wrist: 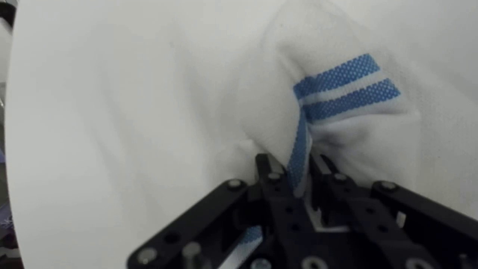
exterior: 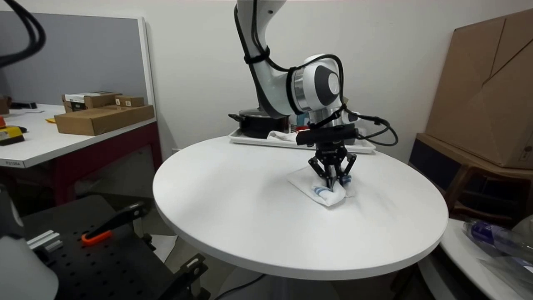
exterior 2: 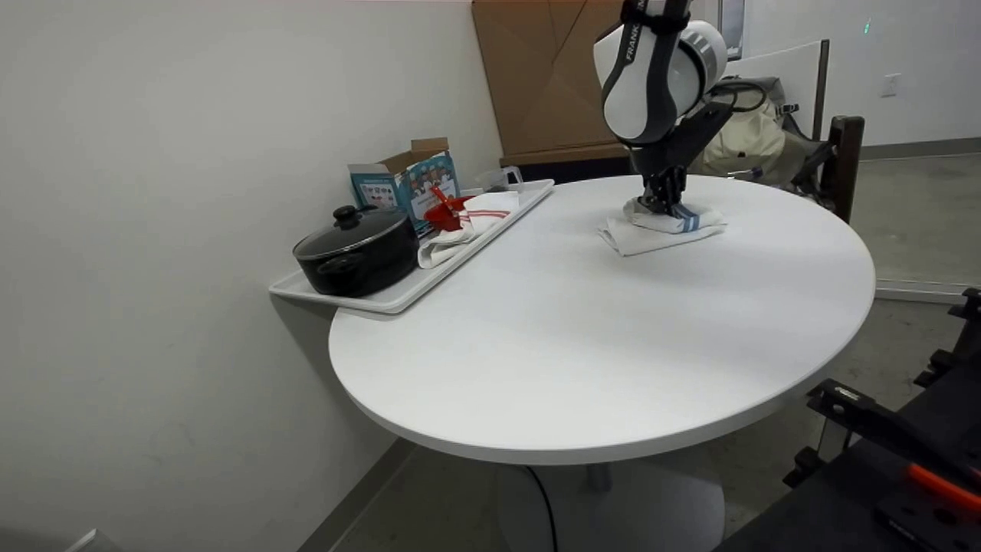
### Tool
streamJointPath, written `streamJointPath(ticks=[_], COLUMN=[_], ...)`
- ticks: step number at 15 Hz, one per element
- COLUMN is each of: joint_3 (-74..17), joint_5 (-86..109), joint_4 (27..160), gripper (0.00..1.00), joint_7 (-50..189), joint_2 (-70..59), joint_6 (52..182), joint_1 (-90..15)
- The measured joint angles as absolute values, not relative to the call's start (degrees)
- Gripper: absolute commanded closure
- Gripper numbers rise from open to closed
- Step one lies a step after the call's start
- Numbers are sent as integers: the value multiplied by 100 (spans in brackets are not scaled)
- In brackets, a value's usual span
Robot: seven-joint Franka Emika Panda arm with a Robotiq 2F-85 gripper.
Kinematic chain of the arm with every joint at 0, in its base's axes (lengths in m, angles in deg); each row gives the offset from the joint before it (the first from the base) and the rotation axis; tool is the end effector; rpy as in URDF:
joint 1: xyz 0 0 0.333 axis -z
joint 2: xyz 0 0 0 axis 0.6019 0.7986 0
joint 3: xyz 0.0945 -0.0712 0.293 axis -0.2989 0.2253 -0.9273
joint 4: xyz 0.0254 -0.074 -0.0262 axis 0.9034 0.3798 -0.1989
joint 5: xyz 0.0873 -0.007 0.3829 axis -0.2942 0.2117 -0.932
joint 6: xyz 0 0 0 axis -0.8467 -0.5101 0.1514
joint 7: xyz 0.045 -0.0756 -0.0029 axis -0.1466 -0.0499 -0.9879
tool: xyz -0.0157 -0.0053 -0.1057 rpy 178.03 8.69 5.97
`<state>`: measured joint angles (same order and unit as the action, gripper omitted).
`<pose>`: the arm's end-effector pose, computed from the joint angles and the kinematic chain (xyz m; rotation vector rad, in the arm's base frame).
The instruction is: Use the tea towel to wipe the table
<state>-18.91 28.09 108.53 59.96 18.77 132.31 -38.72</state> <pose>0.6226 -0.1133 0.1385 2.7974 0.3403 -0.0310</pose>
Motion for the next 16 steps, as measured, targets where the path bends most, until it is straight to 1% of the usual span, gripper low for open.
streamJointPath(ticks=[3,8,12,16], joint_3=[-2077,-2732,-3221,-3290], joint_5=[2902,2904,2908,2908], joint_4=[11552,12332,12483,12346], gripper=[95,95,95,95], joint_7=[5922,5800,5792,5812], joint_2=[1444,943,882,966], joint_6=[13231,13286,13633,13657], joint_1=[-3900,-3981,-4324,-4681])
